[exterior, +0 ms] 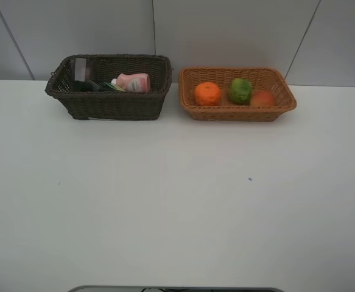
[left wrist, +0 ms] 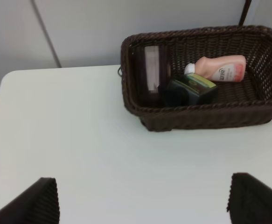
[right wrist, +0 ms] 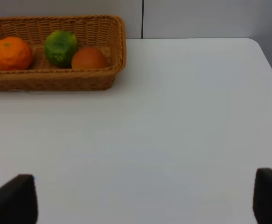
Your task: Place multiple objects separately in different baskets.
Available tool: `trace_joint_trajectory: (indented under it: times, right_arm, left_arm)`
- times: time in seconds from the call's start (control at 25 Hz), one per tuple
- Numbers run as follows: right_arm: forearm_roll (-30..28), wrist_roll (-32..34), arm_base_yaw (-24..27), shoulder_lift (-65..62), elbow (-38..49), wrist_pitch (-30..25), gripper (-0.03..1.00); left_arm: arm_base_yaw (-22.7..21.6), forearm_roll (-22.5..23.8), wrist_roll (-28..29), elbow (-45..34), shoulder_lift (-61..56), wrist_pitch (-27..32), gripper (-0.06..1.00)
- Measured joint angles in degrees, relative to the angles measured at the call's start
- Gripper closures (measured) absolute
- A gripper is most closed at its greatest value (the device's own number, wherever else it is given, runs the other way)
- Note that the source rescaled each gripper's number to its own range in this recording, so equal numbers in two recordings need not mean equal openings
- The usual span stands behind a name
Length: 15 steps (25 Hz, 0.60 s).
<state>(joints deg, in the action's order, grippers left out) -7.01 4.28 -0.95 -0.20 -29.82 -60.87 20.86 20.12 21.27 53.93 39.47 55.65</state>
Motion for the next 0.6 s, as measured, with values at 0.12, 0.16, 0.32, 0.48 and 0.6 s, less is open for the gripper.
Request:
trace_joint_trajectory:
  times: [0.12,0.16,0.32,0.48,0.6]
  right_arm:
    - [0.00,0.00,0.00,0.00,0.00,0.00,0.02]
    - [0.00,0.00,0.00,0.00,0.00,0.00,0.02]
    - [0.00,0.00,0.00,0.00,0.00,0.00,0.02]
    - [0.00,0.00,0.00,0.00,0.00,0.00,0.02]
    - [0.00,0.00,0.00,0.00,0.00,0.00,0.02]
  left_arm:
    - [0.00,-1.30,-2.18,-2.46,-7.00,2.10,0.01]
    - [0.00,-2.55,-3.31,-3.16,-9.45,2.71,0.01]
    - [0.00,-9.56,-9.43,-5.68,-16.80,5.45,0.01]
    - [0.00,-15.37,-15.01,-8.09,-21.46,8.11,0.01]
    - [0.00,-17.65,-17.69,-9.91,-24.97,9.00,0.01]
